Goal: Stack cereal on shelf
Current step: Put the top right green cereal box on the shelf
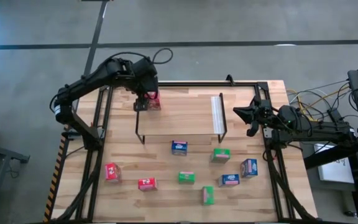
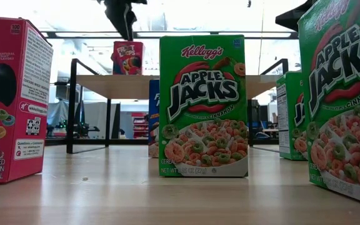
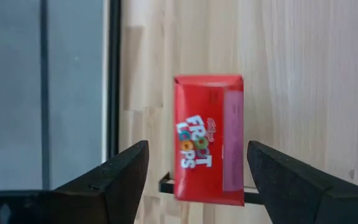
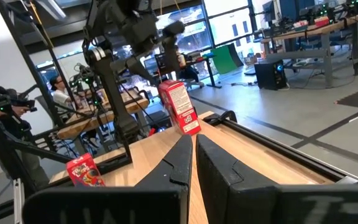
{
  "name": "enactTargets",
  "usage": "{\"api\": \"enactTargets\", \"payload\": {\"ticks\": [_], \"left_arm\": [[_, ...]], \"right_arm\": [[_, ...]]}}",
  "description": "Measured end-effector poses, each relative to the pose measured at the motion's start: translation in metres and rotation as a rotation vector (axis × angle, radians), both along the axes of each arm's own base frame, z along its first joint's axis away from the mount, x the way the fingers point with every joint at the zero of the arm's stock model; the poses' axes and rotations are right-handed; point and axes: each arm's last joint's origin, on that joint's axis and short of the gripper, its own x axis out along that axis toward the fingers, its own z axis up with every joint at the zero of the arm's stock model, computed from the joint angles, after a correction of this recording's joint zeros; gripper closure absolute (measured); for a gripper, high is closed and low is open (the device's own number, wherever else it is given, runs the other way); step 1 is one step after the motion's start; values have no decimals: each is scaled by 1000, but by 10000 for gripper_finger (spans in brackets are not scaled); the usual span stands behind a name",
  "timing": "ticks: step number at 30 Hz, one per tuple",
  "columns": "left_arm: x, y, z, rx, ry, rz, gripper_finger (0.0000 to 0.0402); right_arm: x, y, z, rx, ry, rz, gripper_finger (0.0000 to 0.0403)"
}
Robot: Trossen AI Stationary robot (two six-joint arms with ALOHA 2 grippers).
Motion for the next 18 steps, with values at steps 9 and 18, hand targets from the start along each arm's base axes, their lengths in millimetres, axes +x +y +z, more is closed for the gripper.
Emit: {"api": "enactTargets", "payload": {"ticks": [9, 18], "left_arm": [[-5, -24, 53, 0, -323, 141, 147], [-11, -99, 65, 34, -581, 30, 156]], "right_arm": [[-1, 0, 3, -4, -10, 0, 390], [0, 1, 3, -15, -5, 50, 390]]}}
